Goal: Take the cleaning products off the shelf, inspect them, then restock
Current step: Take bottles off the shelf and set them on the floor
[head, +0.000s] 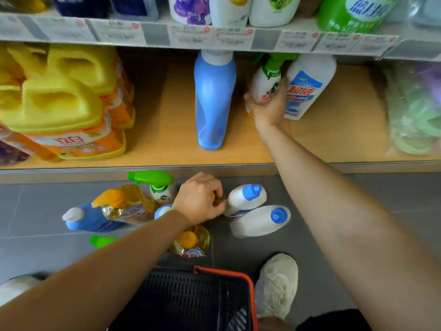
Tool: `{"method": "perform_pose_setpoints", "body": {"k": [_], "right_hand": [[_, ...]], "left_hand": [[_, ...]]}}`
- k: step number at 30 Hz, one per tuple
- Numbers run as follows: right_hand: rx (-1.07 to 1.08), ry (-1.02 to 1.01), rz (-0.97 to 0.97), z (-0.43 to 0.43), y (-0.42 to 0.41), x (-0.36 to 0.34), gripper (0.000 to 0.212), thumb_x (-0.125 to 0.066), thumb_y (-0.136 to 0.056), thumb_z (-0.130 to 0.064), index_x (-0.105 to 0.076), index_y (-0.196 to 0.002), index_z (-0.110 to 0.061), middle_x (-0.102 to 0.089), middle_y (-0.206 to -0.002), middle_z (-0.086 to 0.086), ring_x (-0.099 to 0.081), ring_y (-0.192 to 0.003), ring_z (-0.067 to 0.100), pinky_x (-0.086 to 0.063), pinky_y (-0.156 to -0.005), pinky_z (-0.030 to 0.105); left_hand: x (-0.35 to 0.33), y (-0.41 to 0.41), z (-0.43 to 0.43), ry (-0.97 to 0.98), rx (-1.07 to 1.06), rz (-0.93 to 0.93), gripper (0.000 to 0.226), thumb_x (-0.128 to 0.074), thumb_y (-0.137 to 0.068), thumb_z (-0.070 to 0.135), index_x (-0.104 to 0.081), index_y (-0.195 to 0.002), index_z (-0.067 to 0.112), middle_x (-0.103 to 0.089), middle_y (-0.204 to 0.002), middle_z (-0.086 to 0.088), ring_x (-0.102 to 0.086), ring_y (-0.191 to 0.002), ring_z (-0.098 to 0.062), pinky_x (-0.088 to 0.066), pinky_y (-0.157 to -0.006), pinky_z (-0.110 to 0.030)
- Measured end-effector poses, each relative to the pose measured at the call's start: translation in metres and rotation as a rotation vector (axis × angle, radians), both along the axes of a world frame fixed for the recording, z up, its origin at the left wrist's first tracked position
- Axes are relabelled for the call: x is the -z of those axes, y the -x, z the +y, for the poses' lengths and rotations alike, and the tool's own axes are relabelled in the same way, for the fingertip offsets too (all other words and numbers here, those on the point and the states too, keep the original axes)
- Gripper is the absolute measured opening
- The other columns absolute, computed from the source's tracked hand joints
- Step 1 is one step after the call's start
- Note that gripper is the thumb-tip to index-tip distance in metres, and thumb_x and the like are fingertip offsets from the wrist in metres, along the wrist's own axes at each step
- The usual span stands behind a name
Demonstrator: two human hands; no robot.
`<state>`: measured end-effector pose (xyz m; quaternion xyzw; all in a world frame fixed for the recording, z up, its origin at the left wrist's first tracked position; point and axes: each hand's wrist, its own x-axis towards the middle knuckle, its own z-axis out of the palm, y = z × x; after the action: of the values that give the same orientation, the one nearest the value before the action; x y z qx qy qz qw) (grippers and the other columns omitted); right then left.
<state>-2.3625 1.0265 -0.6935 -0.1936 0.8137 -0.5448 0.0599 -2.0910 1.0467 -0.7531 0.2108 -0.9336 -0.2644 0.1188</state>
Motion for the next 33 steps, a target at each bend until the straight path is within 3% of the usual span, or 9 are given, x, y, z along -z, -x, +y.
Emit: {"method": "perform_pose_setpoints", "body": {"k": [2, 7, 12, 18, 21, 24, 29, 33], "right_hand": [[0.048, 0.017, 0.012, -0.005, 0.001, 0.001, 0.101, -0.089, -0.071, -0.029, -0.034, -0.151, -0.006, -0.048, -0.148, 0.015, -0.047, -0.136, 0.029, -0.044, -0.109, 0.041], [0.096, 0.057, 0.104, 0.0, 0.01, 0.005, 0.075, -0.09, -0.069, -0.024, -0.055, -0.132, -0.004, -0.064, -0.128, 0.012, -0.061, -0.119, 0.025, -0.051, -0.1, 0.039], [0.034, 0.144, 0.066, 0.024, 0.003, 0.013, 0.075, -0.092, -0.065, -0.02, -0.054, -0.129, -0.008, -0.064, -0.126, 0.009, -0.063, -0.116, 0.021, -0.054, -0.098, 0.04], [-0.134, -0.018, 0.099, 0.067, -0.016, 0.005, 0.073, -0.092, -0.063, -0.025, -0.061, -0.128, -0.012, -0.063, -0.12, 0.01, -0.062, -0.109, 0.02, -0.054, -0.093, 0.034], [-0.265, -0.1, 0.075, 0.084, -0.026, -0.011, 0.066, -0.09, -0.066, -0.014, -0.063, -0.126, -0.008, -0.067, -0.119, 0.008, -0.065, -0.107, 0.02, -0.056, -0.092, 0.035], [-0.332, -0.175, 0.086, 0.1, -0.039, -0.036, 0.069, -0.09, -0.068, -0.013, -0.06, -0.131, -0.011, -0.068, -0.124, 0.006, -0.064, -0.113, 0.02, -0.055, -0.098, 0.04], [-0.444, -0.207, 0.137, 0.123, -0.066, -0.086, 0.074, -0.09, -0.067, -0.017, -0.058, -0.134, -0.017, -0.068, -0.12, -0.002, -0.065, -0.11, 0.012, -0.055, -0.097, 0.038], [-0.494, -0.236, 0.161, 0.139, -0.106, -0.123, 0.067, -0.087, -0.061, -0.036, -0.061, -0.123, -0.029, -0.071, -0.109, -0.008, -0.067, -0.103, 0.013, -0.055, -0.09, 0.045]], "left_hand": [[-0.002, 0.0, 0.0, -0.015, 0.001, -0.004, 0.021, -0.074, -0.07, 0.042, -0.062, -0.077, 0.027, -0.055, -0.078, 0.014, -0.052, -0.079, -0.013, -0.044, -0.064, -0.026], [-0.003, 0.0, -0.001, -0.029, 0.008, -0.026, 0.021, -0.076, -0.074, 0.04, -0.063, -0.083, 0.026, -0.057, -0.082, 0.014, -0.052, -0.083, -0.011, -0.046, -0.069, -0.026], [-0.002, 0.001, -0.001, -0.031, 0.0, -0.017, 0.02, -0.076, -0.074, 0.039, -0.063, -0.082, 0.027, -0.06, -0.083, 0.013, -0.052, -0.083, -0.011, -0.045, -0.07, -0.025], [-0.008, 0.002, -0.003, -0.071, 0.019, -0.061, 0.023, -0.076, -0.074, 0.042, -0.063, -0.086, 0.028, -0.058, -0.086, 0.013, -0.05, -0.087, -0.01, -0.049, -0.076, -0.03], [-0.016, 0.002, -0.004, -0.144, 0.043, -0.125, 0.034, -0.077, -0.074, 0.042, -0.068, -0.102, 0.026, -0.066, -0.098, 0.006, -0.057, -0.097, -0.016, -0.05, -0.088, -0.034], [-0.029, -0.003, -0.01, -0.24, 0.041, -0.169, 0.047, -0.081, -0.074, 0.041, -0.069, -0.119, 0.03, -0.072, -0.111, 0.009, -0.065, -0.105, -0.013, -0.048, -0.092, -0.026], [-0.079, -0.012, -0.021, -0.518, -0.101, 0.11, 0.037, -0.083, -0.082, 0.029, -0.071, -0.116, 0.02, -0.076, -0.103, 0.007, -0.07, -0.099, -0.008, -0.056, -0.094, -0.039], [-0.151, -0.025, -0.023, -0.69, -0.148, 0.441, 0.055, -0.082, -0.082, 0.029, -0.057, -0.131, 0.023, -0.072, -0.108, -0.002, -0.069, -0.096, -0.016, -0.055, -0.08, -0.026]]}}
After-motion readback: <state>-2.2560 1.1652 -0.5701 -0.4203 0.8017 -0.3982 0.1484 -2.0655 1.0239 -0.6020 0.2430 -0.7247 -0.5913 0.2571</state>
